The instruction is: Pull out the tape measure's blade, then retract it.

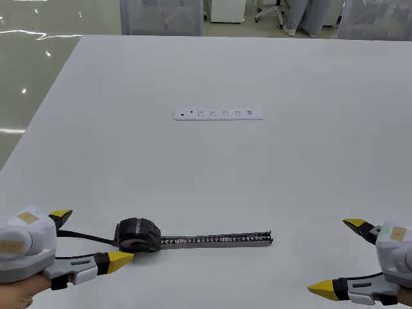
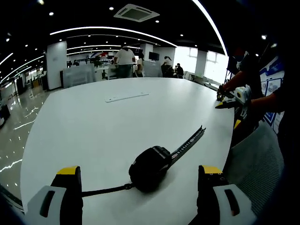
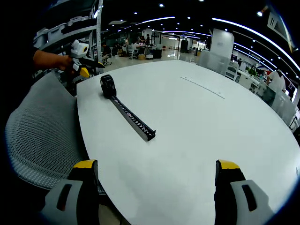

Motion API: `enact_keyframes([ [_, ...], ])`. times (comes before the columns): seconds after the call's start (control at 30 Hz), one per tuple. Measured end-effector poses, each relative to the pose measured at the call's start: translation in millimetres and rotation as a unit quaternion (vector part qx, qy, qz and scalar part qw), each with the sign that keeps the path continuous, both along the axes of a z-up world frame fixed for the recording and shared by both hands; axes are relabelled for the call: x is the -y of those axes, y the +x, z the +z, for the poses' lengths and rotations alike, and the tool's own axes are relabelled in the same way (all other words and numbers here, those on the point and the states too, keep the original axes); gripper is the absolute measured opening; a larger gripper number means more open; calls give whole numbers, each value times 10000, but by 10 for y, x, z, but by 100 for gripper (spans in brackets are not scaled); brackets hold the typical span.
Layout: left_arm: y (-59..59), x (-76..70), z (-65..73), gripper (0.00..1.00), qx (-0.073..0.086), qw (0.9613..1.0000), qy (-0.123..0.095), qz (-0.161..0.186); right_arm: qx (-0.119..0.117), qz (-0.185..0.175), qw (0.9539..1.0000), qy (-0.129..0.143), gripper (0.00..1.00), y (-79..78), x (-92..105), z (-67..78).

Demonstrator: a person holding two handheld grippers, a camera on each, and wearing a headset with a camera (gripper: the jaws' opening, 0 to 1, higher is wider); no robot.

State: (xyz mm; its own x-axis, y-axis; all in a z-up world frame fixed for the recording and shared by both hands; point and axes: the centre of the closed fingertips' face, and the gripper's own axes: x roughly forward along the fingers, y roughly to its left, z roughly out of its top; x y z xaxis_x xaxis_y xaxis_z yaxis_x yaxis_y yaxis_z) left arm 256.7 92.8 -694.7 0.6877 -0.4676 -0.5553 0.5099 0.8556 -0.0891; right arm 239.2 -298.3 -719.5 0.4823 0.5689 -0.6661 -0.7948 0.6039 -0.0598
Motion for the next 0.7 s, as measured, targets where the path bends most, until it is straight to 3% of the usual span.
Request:
enact_keyframes([
  [0.17,76,104,-95,100,-111,9997,113,191,-10,172,9999,-1,100,63,-128,28],
  [0.2,93,89,-125,100,-154,9992,264,273,-26,206,9998,-3,100,80,-151,20],
  [0.23,111,103,-122,100,-102,9990,359,242,-41,239,9997,-8,100,87,-172,19],
  [0.43,223,218,-82,100,-122,9986,194,486,-46,418,9991,-64,100,151,-298,-3],
  [0.5,270,271,-64,100,-43,9983,127,562,-57,533,9985,-101,100,160,-356,-12],
  [0.6,308,326,-70,100,74,9974,319,646,-47,709,9973,-176,100,193,-426,-15],
  [0.67,344,283,-91,100,90,9944,431,963,-21,745,9970,-189,100,250,-459,-8],
  [0.7,352,276,-113,100,41,9926,351,1161,-39,792,9967,-186,100,271,-485,0],
])
